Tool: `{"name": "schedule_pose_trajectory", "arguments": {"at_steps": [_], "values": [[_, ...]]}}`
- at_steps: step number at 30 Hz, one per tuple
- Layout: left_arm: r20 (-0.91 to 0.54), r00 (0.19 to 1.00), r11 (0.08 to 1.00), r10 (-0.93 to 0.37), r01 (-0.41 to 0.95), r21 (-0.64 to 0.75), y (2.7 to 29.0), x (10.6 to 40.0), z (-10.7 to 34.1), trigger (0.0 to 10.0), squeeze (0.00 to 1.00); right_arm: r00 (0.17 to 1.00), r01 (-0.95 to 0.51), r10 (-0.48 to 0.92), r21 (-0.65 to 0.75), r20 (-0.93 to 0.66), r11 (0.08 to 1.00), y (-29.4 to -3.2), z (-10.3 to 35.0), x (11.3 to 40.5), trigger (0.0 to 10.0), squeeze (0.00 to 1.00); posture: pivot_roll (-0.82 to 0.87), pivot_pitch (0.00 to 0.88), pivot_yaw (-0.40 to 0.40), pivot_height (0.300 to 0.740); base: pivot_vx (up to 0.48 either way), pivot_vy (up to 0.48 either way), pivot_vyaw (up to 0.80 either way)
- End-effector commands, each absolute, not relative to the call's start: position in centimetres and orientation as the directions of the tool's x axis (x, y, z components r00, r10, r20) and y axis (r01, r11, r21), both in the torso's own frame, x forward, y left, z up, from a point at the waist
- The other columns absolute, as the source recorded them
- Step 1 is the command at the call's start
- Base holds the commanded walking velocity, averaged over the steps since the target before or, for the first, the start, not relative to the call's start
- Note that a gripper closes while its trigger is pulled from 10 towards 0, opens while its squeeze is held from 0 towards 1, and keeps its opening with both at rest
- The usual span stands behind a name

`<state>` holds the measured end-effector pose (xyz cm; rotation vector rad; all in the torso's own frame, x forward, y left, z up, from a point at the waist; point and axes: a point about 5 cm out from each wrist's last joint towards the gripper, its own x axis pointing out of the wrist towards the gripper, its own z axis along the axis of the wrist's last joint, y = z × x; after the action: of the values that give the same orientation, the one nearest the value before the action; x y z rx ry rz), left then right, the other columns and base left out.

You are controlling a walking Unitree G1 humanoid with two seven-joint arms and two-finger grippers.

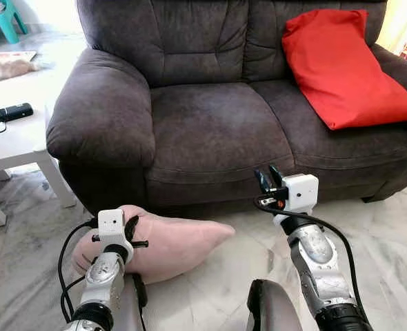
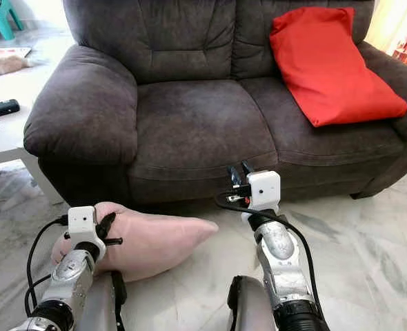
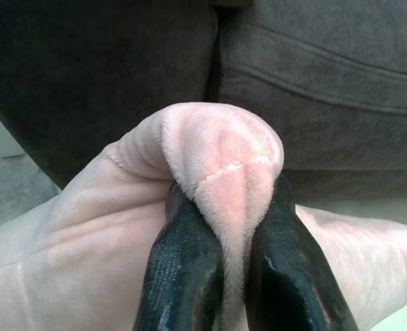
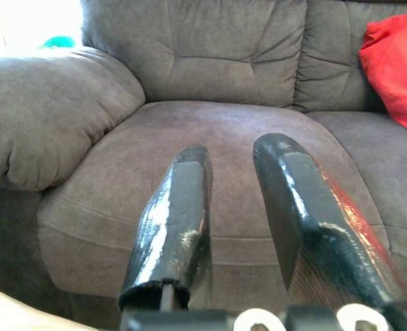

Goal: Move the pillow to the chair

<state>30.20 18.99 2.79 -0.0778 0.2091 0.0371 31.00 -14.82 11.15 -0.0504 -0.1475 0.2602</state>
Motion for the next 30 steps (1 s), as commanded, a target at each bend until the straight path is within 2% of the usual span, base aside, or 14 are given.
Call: {"name": "schedule_pose_trajectory", "arguments": {"at_steps": [1, 22, 25, 30], "values": [[-0.112, 0.994, 0.998, 0.016, -0.022, -0.051, 19.1, 31.6, 4.99, 10.0, 0.0, 0.956, -0.243, 0.25, -0.065, 0.153, 0.968, -14.96, 11.46, 31.26, 10.0, 0.0, -0.02, 0.0, -0.05, 0.584, 0.0, 0.0, 0.0], [-0.11, 0.994, 0.999, 0.014, -0.019, -0.046, 19.15, 31.72, 5.11, 10.0, 0.0, 0.957, -0.244, 0.251, -0.062, 0.148, 0.968, -14.84, 11.34, 31.41, 10.0, 0.0, -0.02, 0.0, -0.049, 0.724, 0.0, 0.0, 0.0], [-0.107, 0.994, 0.999, 0.014, -0.019, -0.046, 19.17, 31.78, 5.19, 10.0, 0.0, 0.956, -0.248, 0.254, -0.063, 0.148, 0.967, -14.8, 11.34, 31.47, 10.0, 0.0, -0.01, 0.0, -0.049, 0.739, 0.0, 0.0, 0.0], [-0.104, 0.995, 0.999, 0.011, -0.016, -0.044, 19.21, 31.87, 5.31, 10.0, 0.0, 0.956, -0.248, 0.255, -0.062, 0.148, 0.967, -14.75, 11.33, 31.59, 10.0, 0.0, -0.01, 0.0, -0.048, 0.74, 0.0, 0.0, 0.0]]}}
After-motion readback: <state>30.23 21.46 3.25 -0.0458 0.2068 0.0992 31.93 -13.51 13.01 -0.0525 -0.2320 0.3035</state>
